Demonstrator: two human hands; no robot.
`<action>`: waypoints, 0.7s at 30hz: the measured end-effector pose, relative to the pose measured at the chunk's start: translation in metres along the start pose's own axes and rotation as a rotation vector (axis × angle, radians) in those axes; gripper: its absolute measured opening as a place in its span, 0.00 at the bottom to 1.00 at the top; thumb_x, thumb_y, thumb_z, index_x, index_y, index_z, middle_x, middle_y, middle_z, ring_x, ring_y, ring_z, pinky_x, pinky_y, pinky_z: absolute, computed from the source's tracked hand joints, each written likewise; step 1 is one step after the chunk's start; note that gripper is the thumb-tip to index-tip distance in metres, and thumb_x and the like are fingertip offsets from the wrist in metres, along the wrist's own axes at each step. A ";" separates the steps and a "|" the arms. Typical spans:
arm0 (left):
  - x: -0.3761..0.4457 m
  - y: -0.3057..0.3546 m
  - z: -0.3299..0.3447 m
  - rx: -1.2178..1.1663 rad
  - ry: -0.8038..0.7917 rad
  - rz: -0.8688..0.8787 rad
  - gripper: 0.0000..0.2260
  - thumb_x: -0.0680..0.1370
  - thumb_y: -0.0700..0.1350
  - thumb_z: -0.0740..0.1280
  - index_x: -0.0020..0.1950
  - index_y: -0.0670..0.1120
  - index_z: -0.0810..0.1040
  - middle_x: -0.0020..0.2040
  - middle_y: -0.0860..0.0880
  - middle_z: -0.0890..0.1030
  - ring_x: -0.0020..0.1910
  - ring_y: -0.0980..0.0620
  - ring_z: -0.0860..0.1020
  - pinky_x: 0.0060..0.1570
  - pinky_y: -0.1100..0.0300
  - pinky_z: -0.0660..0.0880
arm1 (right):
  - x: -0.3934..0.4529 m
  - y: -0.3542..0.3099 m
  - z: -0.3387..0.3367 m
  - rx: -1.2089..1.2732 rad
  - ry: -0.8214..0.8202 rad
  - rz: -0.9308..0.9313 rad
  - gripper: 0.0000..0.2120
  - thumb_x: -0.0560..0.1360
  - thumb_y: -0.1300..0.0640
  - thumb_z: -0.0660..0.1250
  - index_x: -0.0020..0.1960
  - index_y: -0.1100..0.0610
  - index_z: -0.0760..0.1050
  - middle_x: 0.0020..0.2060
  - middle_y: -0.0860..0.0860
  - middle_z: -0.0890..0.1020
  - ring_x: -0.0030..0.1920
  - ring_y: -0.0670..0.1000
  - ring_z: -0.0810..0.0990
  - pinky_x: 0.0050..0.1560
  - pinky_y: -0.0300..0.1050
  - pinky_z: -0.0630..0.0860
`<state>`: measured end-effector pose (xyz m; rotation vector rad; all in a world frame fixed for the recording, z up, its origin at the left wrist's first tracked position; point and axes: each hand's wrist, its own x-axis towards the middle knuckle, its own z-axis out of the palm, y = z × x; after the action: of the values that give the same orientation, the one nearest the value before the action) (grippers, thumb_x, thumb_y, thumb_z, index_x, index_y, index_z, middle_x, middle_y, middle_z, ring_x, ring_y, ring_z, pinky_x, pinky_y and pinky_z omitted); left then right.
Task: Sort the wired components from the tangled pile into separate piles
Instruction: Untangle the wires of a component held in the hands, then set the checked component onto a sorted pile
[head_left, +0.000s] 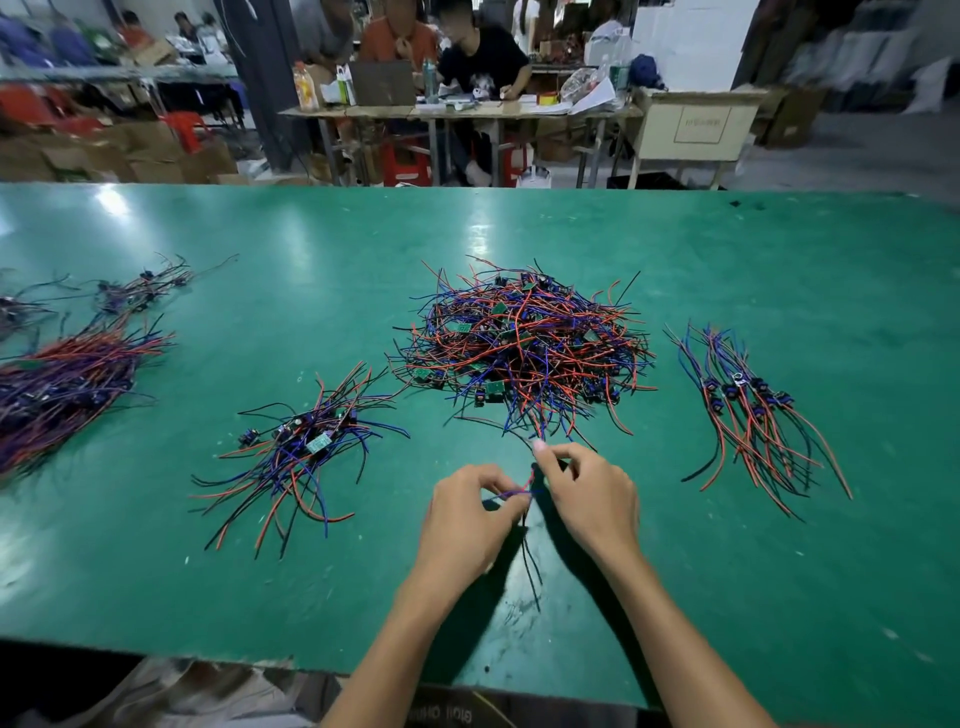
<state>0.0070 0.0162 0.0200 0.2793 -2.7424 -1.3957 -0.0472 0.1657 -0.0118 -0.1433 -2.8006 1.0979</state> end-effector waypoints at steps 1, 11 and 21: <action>-0.004 0.000 0.001 -0.017 -0.020 0.017 0.06 0.73 0.50 0.75 0.37 0.55 0.82 0.42 0.58 0.83 0.40 0.60 0.81 0.46 0.59 0.77 | 0.000 -0.001 0.001 -0.017 -0.002 0.011 0.22 0.75 0.26 0.56 0.44 0.40 0.80 0.33 0.43 0.82 0.42 0.53 0.80 0.43 0.44 0.70; 0.005 -0.014 -0.039 -0.359 0.006 -0.030 0.11 0.78 0.56 0.69 0.43 0.54 0.87 0.36 0.60 0.83 0.31 0.63 0.73 0.33 0.74 0.67 | -0.008 0.004 -0.019 0.697 -0.115 0.118 0.09 0.82 0.57 0.64 0.51 0.56 0.82 0.32 0.54 0.84 0.39 0.58 0.84 0.42 0.55 0.83; 0.061 -0.046 -0.089 0.573 0.463 -0.216 0.16 0.81 0.51 0.65 0.64 0.44 0.79 0.62 0.39 0.76 0.64 0.39 0.67 0.61 0.47 0.65 | -0.017 0.013 -0.039 1.050 -0.134 0.061 0.09 0.80 0.60 0.59 0.49 0.60 0.78 0.29 0.57 0.80 0.30 0.50 0.74 0.31 0.37 0.69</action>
<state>-0.0355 -0.0928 0.0336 0.8230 -2.6797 -0.4393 -0.0233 0.1995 0.0062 -0.0383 -1.9394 2.4453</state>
